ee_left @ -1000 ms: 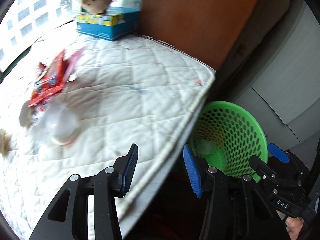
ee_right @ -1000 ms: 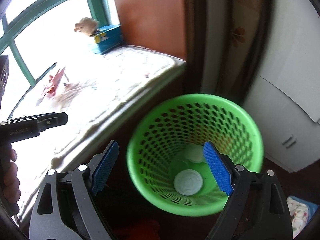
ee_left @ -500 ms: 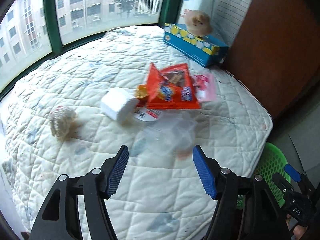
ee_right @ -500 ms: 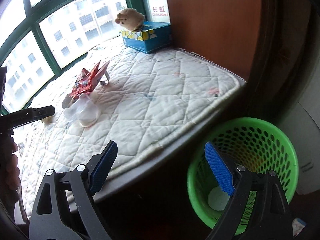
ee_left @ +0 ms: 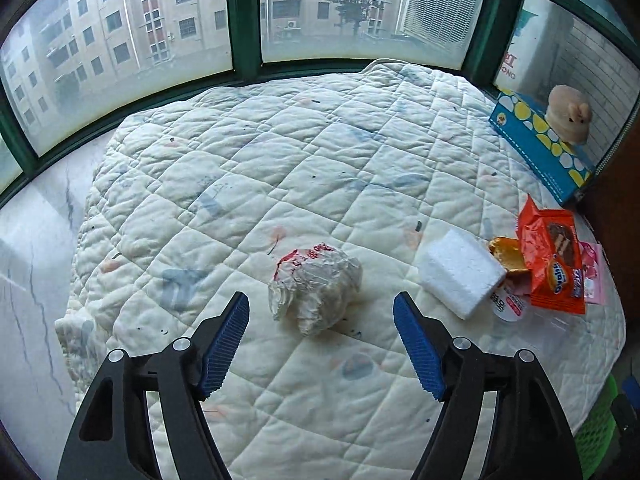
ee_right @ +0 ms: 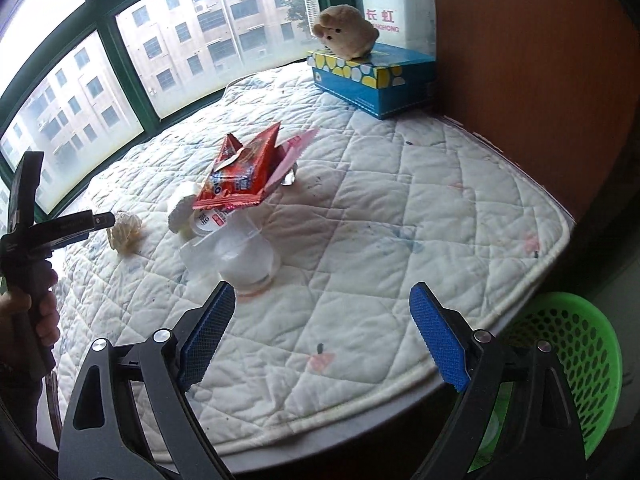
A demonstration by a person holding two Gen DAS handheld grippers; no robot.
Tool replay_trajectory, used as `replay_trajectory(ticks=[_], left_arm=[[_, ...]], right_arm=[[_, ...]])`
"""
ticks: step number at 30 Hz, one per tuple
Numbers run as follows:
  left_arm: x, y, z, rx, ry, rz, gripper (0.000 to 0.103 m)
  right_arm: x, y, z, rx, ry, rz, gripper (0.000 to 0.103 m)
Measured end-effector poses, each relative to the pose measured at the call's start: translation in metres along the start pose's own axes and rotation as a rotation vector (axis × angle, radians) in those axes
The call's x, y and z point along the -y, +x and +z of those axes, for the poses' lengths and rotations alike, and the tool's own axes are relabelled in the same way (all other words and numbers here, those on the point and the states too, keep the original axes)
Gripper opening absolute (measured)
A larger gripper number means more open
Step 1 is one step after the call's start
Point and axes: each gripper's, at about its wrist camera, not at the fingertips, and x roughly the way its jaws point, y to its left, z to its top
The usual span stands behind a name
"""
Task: Collect trash
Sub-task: 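Move both tools back to the mattress toward the crumpled tissue, then grasp the crumpled tissue with the left tool while the right tool grasps the Ovaltine wrapper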
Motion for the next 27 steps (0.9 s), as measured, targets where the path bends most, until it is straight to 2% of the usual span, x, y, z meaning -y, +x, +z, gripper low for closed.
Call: replay_trajectory(ticks=[9,11,13,19,27], left_arm=[[-0.008,0.035,0.002,-0.061,-0.021,-0.031,0.072],[-0.008,0.04,0.002,-0.071,-0.025,-0.052,0.068],[-0.008,0.044,0.002,-0.08,-0.026,-0.072,0.06],[-0.011,0.049,0.003,-0.075,-0.037,-0.103,0.05],[-0.008,0.046,0.001,-0.047,-0.017,-0.096,0.045]], right_arm=[[-0.04,0.033,0.049,-0.004,-0.056,0.053,0.088],[-0.048,0.042,0.059,-0.005,-0.066,0.055,0.088],[-0.056,0.052,0.07,-0.012,-0.073,0.063,0.088],[-0.068,0.089,0.094,-0.051,-0.065,0.032,0.088],[-0.069,0.129,0.101,-0.115,-0.012,-0.001,0.088]])
